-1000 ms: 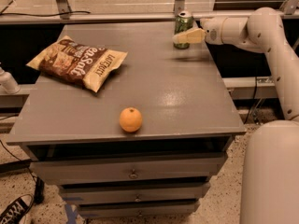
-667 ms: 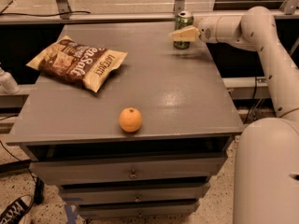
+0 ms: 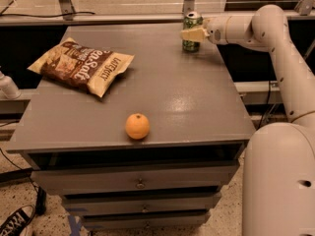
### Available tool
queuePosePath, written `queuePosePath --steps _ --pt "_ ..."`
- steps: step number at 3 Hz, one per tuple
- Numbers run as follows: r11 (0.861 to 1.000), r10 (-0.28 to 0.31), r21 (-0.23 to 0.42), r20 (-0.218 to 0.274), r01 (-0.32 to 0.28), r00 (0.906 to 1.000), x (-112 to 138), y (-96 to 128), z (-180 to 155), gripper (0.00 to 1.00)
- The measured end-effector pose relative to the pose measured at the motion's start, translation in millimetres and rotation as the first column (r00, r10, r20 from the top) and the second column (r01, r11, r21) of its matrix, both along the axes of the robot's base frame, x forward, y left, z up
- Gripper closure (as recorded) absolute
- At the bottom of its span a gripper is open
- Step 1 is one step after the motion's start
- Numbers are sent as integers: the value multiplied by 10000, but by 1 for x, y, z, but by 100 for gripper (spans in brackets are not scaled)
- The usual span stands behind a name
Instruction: Move green can near brown chip bag
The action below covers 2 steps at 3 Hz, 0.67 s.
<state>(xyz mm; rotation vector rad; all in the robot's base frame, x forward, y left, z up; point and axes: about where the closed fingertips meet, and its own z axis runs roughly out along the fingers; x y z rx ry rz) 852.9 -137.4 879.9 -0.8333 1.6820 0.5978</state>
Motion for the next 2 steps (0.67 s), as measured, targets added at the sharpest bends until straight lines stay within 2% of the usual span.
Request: queuePosePath --steps 1,2 --pt "9979 642 102 -75 -642 9979 -13 19 8 88" --pt "9887 1465 329 5 -1465 9892 -32 48 23 100"
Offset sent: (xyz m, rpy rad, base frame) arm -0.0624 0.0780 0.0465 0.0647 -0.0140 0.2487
